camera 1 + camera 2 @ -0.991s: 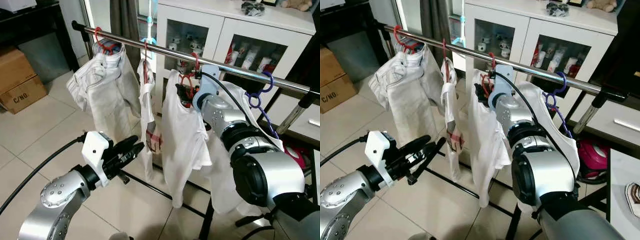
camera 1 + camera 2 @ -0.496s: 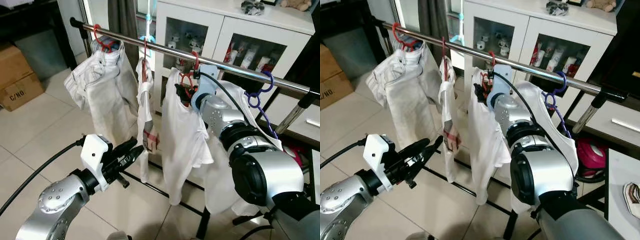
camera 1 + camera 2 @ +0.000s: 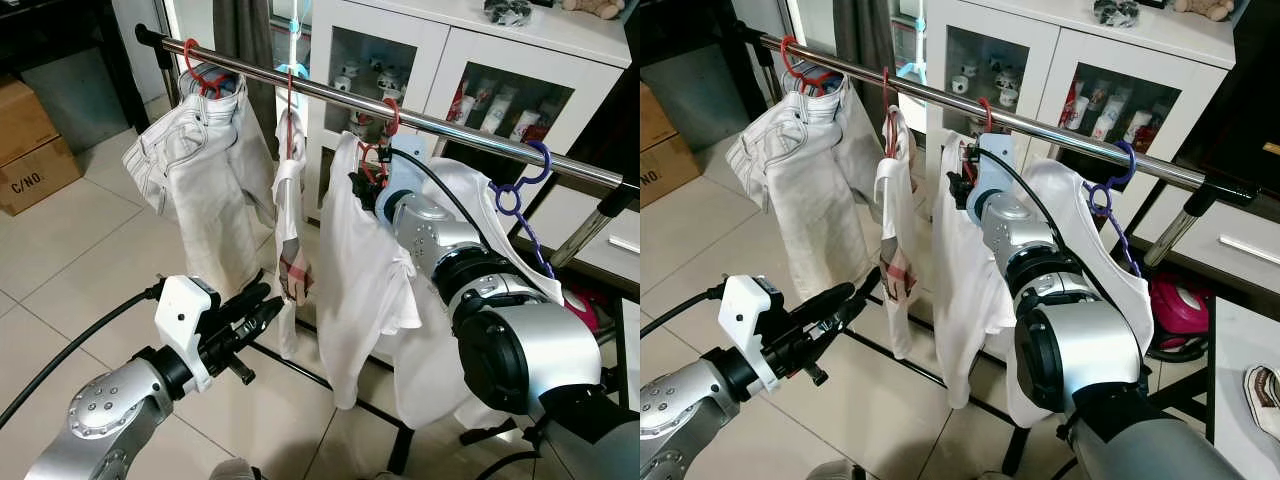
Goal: Hang hanger
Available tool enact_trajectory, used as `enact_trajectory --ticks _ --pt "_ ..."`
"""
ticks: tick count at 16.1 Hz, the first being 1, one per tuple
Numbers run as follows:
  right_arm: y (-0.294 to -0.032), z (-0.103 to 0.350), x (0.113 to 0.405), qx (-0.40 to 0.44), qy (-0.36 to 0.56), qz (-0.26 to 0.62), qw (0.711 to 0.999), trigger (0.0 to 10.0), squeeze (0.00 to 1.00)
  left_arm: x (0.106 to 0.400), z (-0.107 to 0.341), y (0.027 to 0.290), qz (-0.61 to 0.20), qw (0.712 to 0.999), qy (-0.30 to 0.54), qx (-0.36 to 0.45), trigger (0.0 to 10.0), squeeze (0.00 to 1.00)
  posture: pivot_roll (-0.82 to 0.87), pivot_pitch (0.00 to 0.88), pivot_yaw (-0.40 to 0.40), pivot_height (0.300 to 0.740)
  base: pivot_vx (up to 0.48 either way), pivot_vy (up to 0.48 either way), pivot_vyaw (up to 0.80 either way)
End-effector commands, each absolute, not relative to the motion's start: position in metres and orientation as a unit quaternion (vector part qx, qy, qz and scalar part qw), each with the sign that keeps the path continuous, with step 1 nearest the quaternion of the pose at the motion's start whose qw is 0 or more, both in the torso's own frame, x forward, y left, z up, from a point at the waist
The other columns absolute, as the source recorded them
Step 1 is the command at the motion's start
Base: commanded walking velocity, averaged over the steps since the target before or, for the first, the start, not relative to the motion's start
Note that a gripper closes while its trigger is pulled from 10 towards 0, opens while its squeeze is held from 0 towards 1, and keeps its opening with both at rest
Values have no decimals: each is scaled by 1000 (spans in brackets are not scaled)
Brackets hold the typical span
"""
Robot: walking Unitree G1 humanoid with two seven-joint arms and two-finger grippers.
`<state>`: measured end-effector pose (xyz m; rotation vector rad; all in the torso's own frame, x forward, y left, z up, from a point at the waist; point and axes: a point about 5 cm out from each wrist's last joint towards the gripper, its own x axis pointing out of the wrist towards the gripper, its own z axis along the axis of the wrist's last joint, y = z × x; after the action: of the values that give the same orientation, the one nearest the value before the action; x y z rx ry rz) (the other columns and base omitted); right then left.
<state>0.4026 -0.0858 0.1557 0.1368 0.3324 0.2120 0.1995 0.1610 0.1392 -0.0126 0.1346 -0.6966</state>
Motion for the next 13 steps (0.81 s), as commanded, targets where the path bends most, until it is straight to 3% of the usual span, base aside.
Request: enact_trajectory --ticks 1,2,5,13 --pt "-89 159 404 69 160 98 980 1961 0 200 143 162 -338 939 64 -1 10000 0 78 75 -49 740 0 0 0" --pt "-89 159 404 69 160 98 980 1961 0 200 143 163 -338 939 64 -1 10000 0 77 74 -47 740 0 0 0" --pt "-91 160 405 72 159 93 980 157 0 200 143 162 -341 938 65 -1 10000 0 78 72 -43 740 0 0 0" --pt "-90 160 405 75 158 90 980 0 0 202 145 163 -343 937 64 2 10000 0 84 71 -40 740 0 0 0"
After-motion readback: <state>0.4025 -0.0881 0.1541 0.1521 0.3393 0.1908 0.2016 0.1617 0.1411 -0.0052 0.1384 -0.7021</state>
